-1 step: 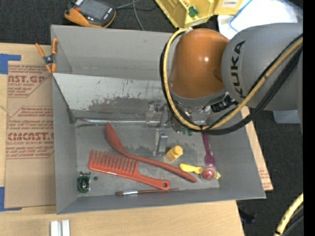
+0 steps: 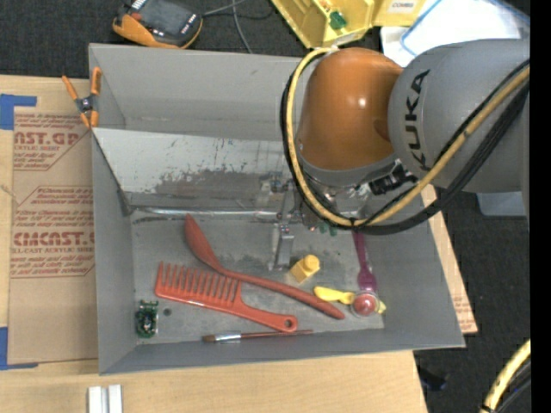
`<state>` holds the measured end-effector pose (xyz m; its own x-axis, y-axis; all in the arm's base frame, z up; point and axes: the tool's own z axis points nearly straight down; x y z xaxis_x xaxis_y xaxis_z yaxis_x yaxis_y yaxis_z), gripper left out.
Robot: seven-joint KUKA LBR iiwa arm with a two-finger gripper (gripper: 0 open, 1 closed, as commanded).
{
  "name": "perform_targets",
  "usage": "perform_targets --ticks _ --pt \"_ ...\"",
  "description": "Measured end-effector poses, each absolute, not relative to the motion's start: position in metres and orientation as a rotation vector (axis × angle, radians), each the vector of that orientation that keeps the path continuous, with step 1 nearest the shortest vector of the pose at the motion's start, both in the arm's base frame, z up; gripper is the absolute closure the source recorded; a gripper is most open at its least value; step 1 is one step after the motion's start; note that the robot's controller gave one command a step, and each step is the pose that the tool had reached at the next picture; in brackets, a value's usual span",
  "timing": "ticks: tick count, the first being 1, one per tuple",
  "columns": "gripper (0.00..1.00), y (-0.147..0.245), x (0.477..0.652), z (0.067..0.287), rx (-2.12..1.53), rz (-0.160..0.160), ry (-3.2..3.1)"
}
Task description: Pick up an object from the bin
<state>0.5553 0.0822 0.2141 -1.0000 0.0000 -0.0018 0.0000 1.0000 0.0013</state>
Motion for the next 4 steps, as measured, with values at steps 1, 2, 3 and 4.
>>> perform_targets --ticks 1,2,3,4 --pt "0.0 0.154 0.55 0.095 0.289 0.006 3.124" --pt "0.0 0.163 0.565 0.148 0.449 0.009 3.093" --pt "0.0 0.154 0.537 0.099 0.684 0.002 3.071" --pt "0.0 0.144 0.557 0.07 0.731 0.014 3.042"
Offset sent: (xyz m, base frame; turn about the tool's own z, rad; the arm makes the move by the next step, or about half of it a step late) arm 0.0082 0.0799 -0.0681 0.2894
